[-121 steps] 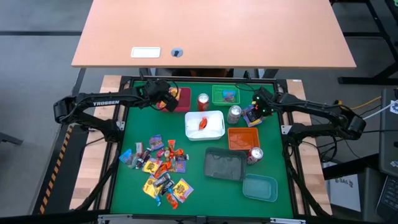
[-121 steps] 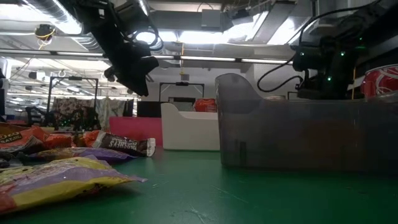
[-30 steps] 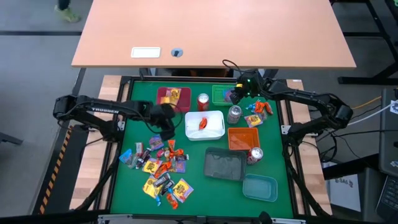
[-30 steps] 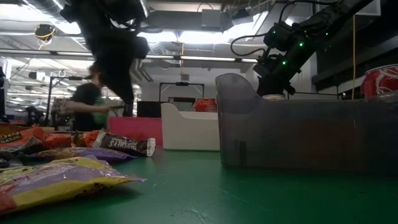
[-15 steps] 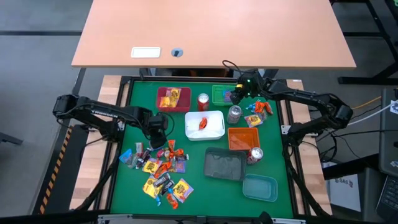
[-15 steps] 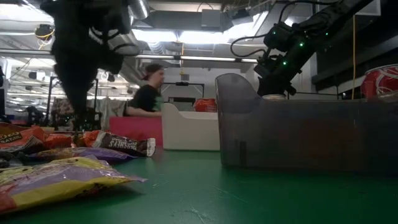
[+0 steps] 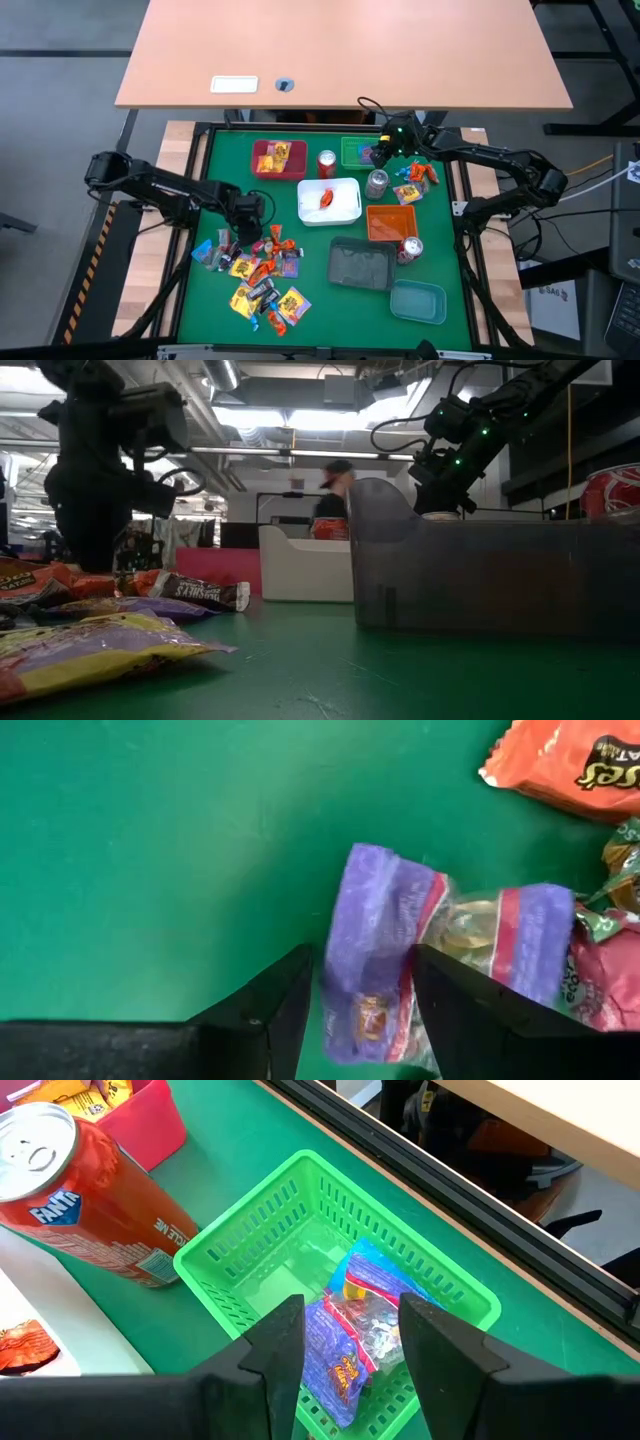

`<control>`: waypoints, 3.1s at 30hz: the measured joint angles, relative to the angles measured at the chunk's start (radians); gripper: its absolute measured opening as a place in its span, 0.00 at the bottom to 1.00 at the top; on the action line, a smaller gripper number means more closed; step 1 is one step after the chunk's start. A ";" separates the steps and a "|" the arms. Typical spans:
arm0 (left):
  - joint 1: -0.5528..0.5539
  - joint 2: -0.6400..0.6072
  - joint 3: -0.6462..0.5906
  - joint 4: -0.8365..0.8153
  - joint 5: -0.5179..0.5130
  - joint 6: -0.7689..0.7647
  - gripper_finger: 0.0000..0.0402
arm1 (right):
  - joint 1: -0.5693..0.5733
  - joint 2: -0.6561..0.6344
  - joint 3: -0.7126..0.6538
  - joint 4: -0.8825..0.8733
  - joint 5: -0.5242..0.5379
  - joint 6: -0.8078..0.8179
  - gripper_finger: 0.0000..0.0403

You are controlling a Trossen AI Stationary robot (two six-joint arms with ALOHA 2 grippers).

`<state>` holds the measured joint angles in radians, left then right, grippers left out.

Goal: Sort candy
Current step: Put the violet candy into the green bin

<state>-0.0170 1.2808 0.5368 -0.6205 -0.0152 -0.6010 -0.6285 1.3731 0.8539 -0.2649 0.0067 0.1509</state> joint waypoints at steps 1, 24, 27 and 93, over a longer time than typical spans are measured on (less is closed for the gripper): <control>0.000 -0.001 -0.010 0.014 0.001 0.000 0.42 | 0.000 0.000 0.000 0.000 0.000 0.000 0.40; 0.002 0.002 0.111 0.060 0.005 0.009 0.01 | 0.001 0.000 0.116 0.000 -0.316 0.001 0.40; 0.006 0.002 0.155 0.056 -0.027 0.009 0.01 | 0.001 0.000 0.140 0.007 -0.390 0.001 0.40; 0.079 0.000 0.353 0.815 -0.288 0.325 0.01 | 0.537 0.000 0.148 0.441 0.053 0.073 0.27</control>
<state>0.0624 1.2804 0.8898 0.1940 -0.3035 -0.2764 -0.0917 1.3727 1.0016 0.1757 0.0601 0.2241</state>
